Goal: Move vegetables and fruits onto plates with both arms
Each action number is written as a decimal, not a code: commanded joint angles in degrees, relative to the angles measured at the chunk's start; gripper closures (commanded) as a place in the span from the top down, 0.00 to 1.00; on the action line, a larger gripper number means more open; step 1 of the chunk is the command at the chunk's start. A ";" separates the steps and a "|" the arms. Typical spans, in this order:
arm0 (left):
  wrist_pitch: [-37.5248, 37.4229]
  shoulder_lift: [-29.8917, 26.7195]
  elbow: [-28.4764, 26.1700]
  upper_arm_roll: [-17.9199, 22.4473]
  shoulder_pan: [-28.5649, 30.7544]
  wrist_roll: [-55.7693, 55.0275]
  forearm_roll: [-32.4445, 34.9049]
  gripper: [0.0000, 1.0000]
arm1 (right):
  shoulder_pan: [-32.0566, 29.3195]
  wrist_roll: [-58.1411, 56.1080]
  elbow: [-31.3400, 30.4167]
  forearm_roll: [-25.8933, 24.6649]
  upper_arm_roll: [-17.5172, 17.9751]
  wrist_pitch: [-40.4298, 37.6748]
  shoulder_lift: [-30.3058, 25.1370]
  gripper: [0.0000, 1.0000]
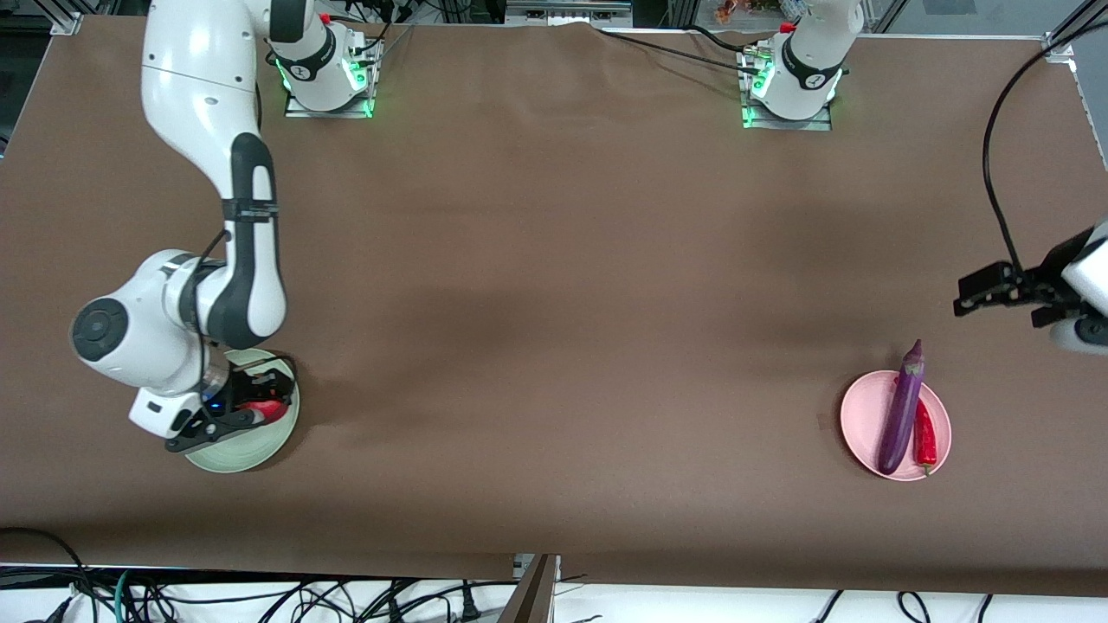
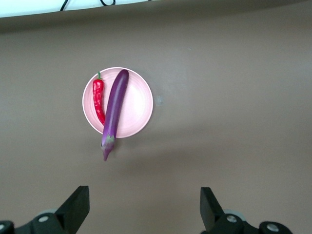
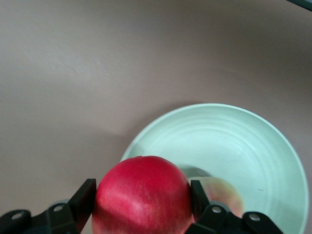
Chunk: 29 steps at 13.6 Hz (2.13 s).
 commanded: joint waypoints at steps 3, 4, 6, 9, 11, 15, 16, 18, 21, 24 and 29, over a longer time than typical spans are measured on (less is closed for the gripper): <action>-0.91 -12.65 -12.97 26.07 -20.01 -0.95 -10.17 1.00 | -0.46 -1.00 -0.59 -0.34 0.82 -0.14 0.71 0.34; 1.62 -15.11 -17.01 27.33 -21.34 -1.30 -10.01 1.00 | -0.37 -0.64 -0.33 -0.43 1.00 0.21 0.98 0.34; 4.71 -18.37 -22.40 27.34 -21.62 -2.70 -8.44 1.00 | -0.19 -0.82 -0.15 -0.25 1.09 0.57 1.86 0.34; 4.02 -18.65 -22.51 26.11 -20.74 -3.41 -6.85 1.00 | -1.07 -1.35 -0.15 -0.25 1.09 1.09 2.74 0.36; 1.83 -18.73 -22.15 24.53 -20.13 -4.72 -6.76 1.00 | -1.34 -1.43 -0.15 -0.16 1.09 1.71 3.35 0.45; 1.38 -19.70 -22.59 23.83 -19.69 -6.75 -6.76 1.00 | -1.69 -1.26 0.46 0.36 1.53 1.89 2.66 1.00; 1.38 -20.05 -22.94 23.74 -19.16 -6.75 -6.67 1.00 | -1.60 -1.17 0.46 0.63 1.53 1.71 1.35 1.00; 1.64 -21.63 -24.78 22.60 -18.19 -6.84 -6.76 1.00 | -1.16 -0.30 0.55 1.50 1.09 -2.39 -1.90 1.00; 1.82 -21.64 -24.97 23.03 -19.51 -6.84 -6.15 1.00 | -1.16 8.82 9.30 0.80 -2.06 -18.08 -4.12 1.00; 1.38 -20.14 -24.53 22.77 -18.81 -5.88 -5.97 1.00 | -0.82 17.62 17.58 -0.50 -5.40 -32.79 -4.20 1.00; 1.29 -19.09 -23.03 22.68 -18.81 -6.66 -6.14 1.00 | -0.71 27.73 21.64 -10.32 -2.29 -44.68 -12.00 1.00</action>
